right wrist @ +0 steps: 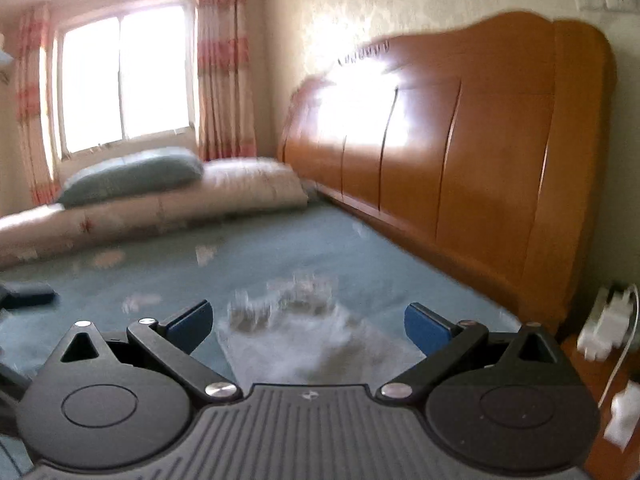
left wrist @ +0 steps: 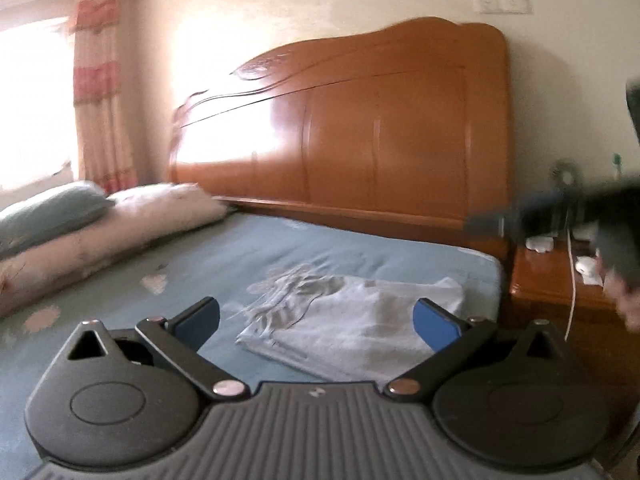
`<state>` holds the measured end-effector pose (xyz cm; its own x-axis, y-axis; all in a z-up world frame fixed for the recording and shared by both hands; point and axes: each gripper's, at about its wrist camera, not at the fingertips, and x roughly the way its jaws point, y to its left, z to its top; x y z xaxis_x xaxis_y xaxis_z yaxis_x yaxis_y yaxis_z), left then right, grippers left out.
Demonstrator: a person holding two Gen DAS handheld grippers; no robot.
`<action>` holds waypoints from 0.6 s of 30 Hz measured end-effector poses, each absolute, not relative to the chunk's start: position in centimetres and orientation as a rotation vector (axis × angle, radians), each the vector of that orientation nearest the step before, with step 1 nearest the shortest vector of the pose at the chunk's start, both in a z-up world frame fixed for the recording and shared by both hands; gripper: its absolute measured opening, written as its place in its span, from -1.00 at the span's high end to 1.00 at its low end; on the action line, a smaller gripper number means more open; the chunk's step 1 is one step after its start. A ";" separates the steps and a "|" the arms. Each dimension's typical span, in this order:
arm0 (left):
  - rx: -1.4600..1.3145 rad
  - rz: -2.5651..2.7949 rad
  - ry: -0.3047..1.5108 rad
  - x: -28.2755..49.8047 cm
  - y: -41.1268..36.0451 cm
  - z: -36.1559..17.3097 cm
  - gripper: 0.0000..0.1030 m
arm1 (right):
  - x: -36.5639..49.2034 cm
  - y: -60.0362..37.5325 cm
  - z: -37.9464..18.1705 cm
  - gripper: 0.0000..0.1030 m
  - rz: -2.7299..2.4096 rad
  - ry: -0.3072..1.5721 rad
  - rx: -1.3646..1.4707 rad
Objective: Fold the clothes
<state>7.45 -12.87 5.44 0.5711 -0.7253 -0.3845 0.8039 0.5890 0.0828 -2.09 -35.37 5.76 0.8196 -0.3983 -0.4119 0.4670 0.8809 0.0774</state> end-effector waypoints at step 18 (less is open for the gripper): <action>0.225 -0.815 0.665 9.0 -12.3 -0.3 -0.99 | -0.3 -30.6 -2.5 -1.00 -0.501 0.630 0.210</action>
<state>8.98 -12.28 -0.29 0.4980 -0.5991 -0.6270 0.7346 0.6757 -0.0622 -0.29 -30.63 -2.54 0.6947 -0.3827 -0.6091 0.5075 0.8608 0.0379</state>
